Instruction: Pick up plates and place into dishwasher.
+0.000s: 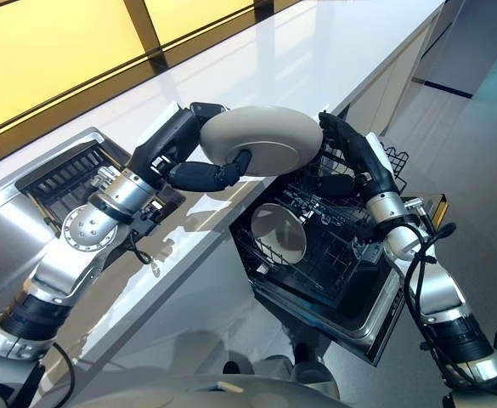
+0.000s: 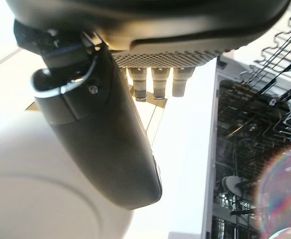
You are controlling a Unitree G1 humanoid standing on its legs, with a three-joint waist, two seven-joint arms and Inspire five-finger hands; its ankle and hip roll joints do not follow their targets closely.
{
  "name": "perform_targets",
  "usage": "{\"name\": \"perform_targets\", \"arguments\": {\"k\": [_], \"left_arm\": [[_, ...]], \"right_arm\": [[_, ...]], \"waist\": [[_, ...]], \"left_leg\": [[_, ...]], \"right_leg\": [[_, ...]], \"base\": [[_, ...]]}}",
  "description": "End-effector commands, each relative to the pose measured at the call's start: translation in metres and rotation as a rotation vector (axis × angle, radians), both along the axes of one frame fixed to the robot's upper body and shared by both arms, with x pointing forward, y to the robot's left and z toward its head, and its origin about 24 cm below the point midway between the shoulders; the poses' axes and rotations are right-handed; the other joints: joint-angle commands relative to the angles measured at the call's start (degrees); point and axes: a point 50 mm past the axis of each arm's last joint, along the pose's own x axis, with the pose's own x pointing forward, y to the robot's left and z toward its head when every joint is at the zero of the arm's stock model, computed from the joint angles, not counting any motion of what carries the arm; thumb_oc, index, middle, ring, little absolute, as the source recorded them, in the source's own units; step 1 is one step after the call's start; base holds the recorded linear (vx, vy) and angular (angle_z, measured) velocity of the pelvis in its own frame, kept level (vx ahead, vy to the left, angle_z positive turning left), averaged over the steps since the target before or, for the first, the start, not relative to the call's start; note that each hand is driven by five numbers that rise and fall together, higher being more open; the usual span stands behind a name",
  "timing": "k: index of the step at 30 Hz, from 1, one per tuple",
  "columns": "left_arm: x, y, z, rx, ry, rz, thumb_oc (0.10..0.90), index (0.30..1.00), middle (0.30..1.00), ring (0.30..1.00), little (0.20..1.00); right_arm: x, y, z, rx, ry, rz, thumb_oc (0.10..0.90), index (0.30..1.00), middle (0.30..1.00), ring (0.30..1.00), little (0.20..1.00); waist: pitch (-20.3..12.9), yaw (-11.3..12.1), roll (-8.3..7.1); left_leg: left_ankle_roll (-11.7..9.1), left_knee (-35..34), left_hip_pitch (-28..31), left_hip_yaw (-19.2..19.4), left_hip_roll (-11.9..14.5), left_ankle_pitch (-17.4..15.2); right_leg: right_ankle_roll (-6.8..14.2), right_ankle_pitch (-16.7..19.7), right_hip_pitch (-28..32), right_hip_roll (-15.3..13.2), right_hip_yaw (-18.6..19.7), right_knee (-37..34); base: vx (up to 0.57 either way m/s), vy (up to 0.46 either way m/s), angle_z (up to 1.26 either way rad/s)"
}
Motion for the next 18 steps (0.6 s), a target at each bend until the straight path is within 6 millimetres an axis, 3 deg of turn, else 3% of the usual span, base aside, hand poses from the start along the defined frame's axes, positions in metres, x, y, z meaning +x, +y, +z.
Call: {"name": "perform_targets", "arguments": {"k": [1,9,18], "left_arm": [[0.008,-0.018,0.046,-0.089,-0.157,-0.118,0.100,0.300,0.300,0.300,0.200],[0.012,-0.034,0.045,-0.041,-0.151,-0.171,0.100,0.300,0.300,0.300,0.200],[0.024,-0.032,0.033,-0.039,-0.099,-0.130,0.100,0.300,0.300,0.300,0.200]], "right_arm": [[0.000,0.027,0.075,0.075,-0.331,0.176,0.800,0.900,0.900,0.900,0.900],[0.005,0.038,0.080,0.105,-0.302,0.253,0.800,0.900,0.900,0.900,0.900],[0.005,0.041,0.082,0.176,-0.286,0.327,0.800,0.900,0.900,0.900,0.900]], "waist": [[-3.64,-0.67,-2.36],[-3.74,-1.32,-2.44],[-3.95,-1.82,-2.59]], "left_leg": [[1.00,0.11,-0.03,0.09,-1.60,-1.99],[1.07,0.11,0.15,0.55,-1.46,-2.07],[1.12,0.11,0.47,1.18,-1.16,-2.23]], "right_leg": [[3.01,0.07,2.10,0.96,-1.59,0.24],[2.89,0.15,2.02,1.26,-0.83,0.24],[2.75,0.11,2.06,1.57,-0.32,0.24]], "base": [[0.00,0.000,0.00],[0.00,0.000,0.00],[0.00,-0.008,-0.02]]}}
